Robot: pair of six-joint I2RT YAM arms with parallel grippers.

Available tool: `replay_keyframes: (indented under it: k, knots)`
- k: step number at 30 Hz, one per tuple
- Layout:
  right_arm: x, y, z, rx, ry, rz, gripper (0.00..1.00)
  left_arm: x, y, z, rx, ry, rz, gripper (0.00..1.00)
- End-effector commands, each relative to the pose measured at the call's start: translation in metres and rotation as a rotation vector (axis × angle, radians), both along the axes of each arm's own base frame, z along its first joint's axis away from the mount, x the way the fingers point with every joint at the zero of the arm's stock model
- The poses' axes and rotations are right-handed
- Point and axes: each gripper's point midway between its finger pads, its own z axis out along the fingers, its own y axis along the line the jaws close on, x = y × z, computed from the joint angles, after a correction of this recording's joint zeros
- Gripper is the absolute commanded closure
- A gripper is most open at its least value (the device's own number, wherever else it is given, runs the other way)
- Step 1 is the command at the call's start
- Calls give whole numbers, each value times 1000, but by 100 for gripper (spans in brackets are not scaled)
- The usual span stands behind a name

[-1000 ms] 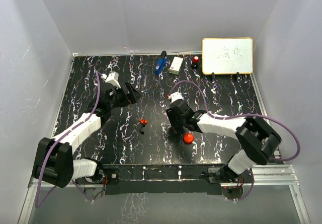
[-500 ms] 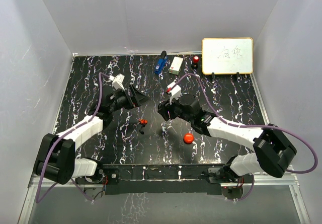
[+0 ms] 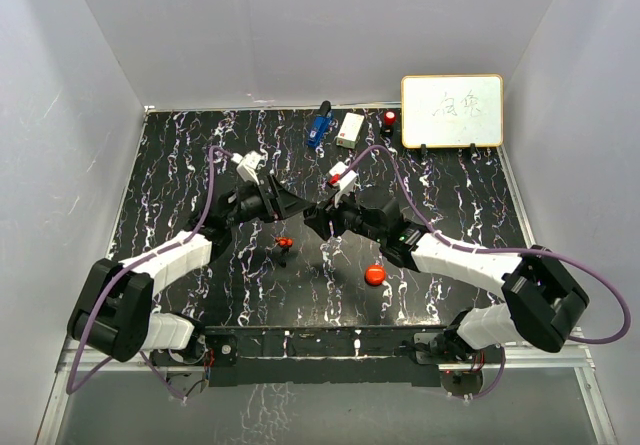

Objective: Insert the wireless bluetooth earbuds into the charging case
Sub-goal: Pick up the charging case at the center of the board.

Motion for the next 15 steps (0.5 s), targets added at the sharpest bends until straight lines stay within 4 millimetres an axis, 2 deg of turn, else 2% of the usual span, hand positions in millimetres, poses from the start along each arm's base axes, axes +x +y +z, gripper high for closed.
replay_keyframes:
  k: [1,10,15]
  knots:
    - [6,8,25,70,-61,14,66,-8,-8,11,-30,-46,-43,26]
    - [7,9,25,77,-63,12,66,-13,-14,9,-28,-57,-67,37]
    - [9,9,25,81,-62,9,66,-13,-16,11,-32,-67,-68,50]
